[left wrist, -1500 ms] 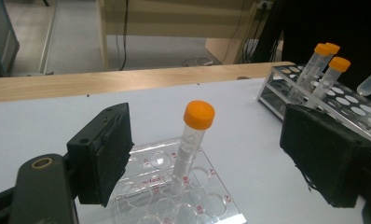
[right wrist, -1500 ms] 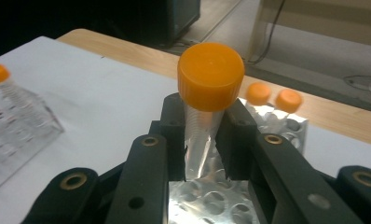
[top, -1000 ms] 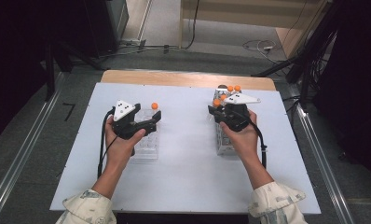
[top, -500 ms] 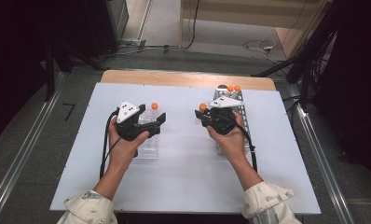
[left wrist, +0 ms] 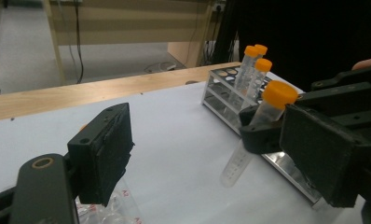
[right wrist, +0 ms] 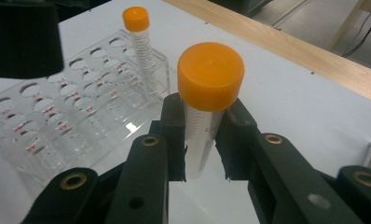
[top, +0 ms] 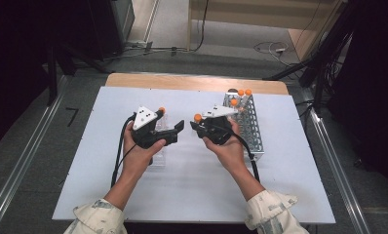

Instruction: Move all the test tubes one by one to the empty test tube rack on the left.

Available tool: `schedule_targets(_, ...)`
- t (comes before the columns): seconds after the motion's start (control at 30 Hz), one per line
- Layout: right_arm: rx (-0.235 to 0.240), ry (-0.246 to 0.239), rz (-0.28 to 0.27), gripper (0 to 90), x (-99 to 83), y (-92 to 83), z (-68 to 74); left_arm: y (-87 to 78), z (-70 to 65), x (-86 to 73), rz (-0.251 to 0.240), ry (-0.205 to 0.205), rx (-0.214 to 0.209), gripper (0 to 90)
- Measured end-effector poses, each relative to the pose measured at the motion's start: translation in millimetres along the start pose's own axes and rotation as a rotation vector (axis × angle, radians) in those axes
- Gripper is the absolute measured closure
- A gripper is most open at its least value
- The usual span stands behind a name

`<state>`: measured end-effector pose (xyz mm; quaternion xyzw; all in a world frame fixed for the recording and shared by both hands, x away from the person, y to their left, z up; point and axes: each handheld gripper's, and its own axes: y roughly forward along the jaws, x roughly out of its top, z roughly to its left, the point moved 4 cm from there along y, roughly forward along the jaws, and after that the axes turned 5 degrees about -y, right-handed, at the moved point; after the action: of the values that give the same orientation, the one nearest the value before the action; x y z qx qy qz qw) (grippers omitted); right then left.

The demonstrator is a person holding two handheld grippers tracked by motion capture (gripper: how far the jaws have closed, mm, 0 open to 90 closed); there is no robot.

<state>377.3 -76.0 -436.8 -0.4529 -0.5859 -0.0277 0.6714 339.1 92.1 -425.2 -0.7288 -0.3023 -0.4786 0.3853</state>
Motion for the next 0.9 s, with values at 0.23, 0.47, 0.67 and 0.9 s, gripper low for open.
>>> schedule_targets(0.23,0.027,-0.021,0.014,71.9,0.5,7.3,10.9,5.1,-6.8,-1.3,0.007,0.015,-0.019,22.4)
schedule_targets(0.47,0.046,-0.029,0.020,71.9,2.6,11.5,19.2,10.1,-14.8,-3.9,0.012,0.045,-0.049,28.0)
schedule_targets(0.67,0.063,-0.038,0.021,71.9,4.3,13.8,26.7,12.4,-16.5,-5.6,0.017,0.068,-0.049,36.7)
schedule_targets(0.9,0.074,-0.044,0.019,71.9,5.2,14.3,29.8,12.6,-19.4,-7.3,0.017,0.110,-0.060,54.5)
